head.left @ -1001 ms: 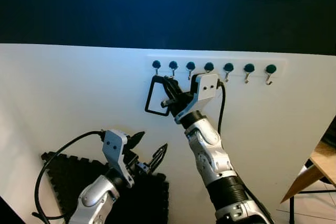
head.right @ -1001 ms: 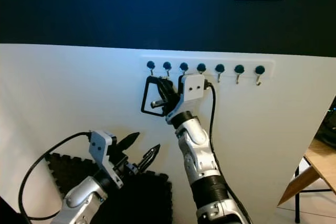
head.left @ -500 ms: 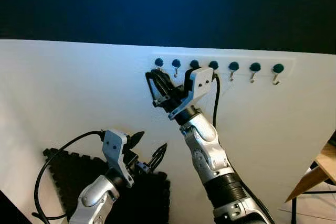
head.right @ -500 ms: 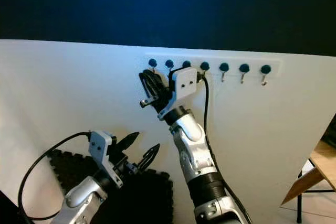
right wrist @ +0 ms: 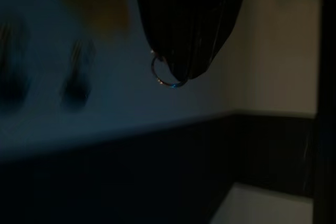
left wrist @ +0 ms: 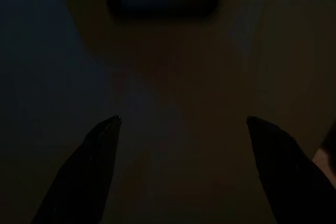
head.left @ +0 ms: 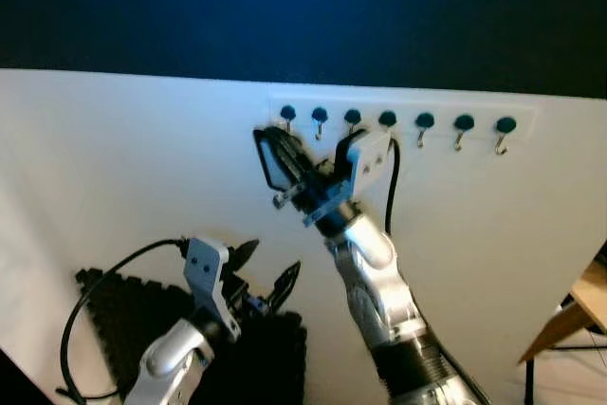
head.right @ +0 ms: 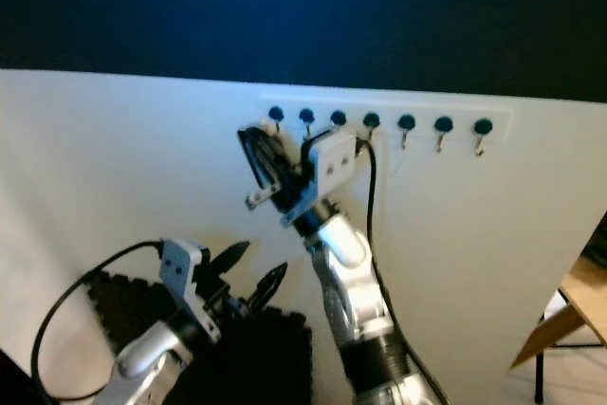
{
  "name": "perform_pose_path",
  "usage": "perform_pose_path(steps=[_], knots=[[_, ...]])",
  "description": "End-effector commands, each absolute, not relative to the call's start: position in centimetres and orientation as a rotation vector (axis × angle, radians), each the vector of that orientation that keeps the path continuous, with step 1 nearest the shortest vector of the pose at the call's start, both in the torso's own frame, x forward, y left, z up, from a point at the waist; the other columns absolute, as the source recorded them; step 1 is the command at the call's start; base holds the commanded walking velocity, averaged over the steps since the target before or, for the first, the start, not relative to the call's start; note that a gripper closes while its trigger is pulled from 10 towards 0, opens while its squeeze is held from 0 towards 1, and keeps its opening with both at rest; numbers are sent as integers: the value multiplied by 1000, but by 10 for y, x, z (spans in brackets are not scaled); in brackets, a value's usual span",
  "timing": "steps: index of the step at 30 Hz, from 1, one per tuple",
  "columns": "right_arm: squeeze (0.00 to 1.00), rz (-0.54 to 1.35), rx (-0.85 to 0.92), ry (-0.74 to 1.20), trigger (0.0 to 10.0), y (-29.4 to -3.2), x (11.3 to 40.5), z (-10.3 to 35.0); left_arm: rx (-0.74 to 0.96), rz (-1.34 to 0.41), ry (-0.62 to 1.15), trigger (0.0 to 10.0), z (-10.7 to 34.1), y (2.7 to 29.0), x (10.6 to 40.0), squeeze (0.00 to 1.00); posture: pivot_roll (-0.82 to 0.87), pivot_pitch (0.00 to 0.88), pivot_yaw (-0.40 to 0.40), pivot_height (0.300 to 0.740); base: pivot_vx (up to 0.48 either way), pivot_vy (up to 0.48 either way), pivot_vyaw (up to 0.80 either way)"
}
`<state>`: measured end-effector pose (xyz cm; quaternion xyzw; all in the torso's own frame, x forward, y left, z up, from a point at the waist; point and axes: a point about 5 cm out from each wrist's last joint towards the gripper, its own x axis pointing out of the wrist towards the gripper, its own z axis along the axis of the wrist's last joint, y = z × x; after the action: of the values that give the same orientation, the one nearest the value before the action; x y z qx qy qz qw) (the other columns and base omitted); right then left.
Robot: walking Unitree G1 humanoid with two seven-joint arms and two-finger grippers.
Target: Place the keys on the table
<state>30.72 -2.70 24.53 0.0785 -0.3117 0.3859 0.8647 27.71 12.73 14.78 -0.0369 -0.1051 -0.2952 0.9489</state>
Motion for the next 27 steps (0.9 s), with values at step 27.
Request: perform_pose_path(steps=[27], knots=[[0, 277, 165, -12, 10000, -123, 285, 83, 126, 34, 603, 10000, -18, 222, 234, 0, 42, 44, 33, 740, 0, 0, 0]])
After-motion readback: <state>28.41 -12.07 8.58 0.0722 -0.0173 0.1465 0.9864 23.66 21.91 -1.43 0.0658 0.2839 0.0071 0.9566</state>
